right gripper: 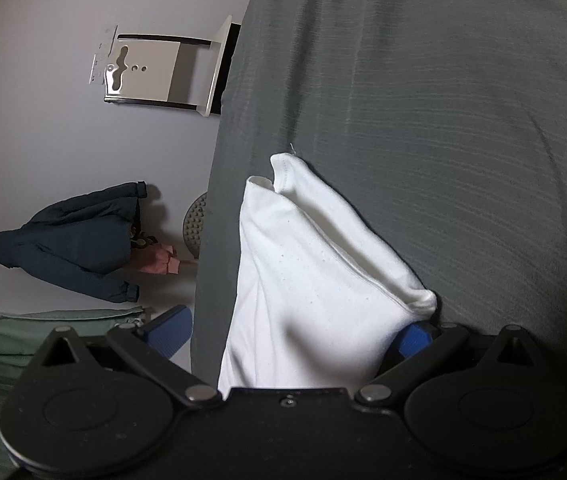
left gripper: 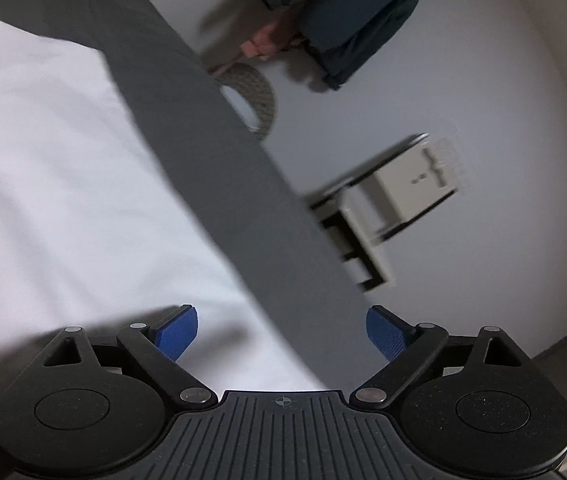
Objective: Fold clothes
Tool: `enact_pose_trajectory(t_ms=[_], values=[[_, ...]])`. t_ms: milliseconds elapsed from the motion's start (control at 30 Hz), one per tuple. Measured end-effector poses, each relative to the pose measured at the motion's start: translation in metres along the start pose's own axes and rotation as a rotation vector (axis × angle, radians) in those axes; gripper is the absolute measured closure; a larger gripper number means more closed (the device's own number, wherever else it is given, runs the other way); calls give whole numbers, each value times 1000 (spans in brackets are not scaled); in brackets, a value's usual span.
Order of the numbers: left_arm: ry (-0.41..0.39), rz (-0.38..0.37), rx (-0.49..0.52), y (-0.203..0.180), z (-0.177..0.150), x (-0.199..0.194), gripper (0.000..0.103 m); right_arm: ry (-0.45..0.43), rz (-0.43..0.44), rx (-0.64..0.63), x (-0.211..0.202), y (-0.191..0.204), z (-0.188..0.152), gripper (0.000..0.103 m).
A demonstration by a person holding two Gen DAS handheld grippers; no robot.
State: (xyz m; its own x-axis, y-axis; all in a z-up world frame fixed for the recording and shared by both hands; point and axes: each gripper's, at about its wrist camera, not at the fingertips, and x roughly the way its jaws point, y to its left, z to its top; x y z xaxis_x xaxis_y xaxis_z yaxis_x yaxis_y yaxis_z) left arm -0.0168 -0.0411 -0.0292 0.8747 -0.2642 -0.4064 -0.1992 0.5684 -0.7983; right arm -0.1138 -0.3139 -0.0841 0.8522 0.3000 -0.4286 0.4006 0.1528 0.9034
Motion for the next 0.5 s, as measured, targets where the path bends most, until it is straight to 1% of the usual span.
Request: enact_pose_trajectory(t_ms=[67,100,167,300,400,500], values=[[44,39,-92,8,1,19,12,0,-1,0,1,0,0,0],[42,48,-117,11,1,25,12,2,-2,-3,1,0,0,0],[28,53,-128,11,1,35,12,9,-4,-14,2,1,0,0],[63,71,-166,10,1,43,12,17,0,-11,3,0,2,0],[131,36,-115,14,-4,33,12,12,10,12,2,-2,3,0],[178,-7,-41,19,-13,11,12,3,26,29,1,-3,4,0]])
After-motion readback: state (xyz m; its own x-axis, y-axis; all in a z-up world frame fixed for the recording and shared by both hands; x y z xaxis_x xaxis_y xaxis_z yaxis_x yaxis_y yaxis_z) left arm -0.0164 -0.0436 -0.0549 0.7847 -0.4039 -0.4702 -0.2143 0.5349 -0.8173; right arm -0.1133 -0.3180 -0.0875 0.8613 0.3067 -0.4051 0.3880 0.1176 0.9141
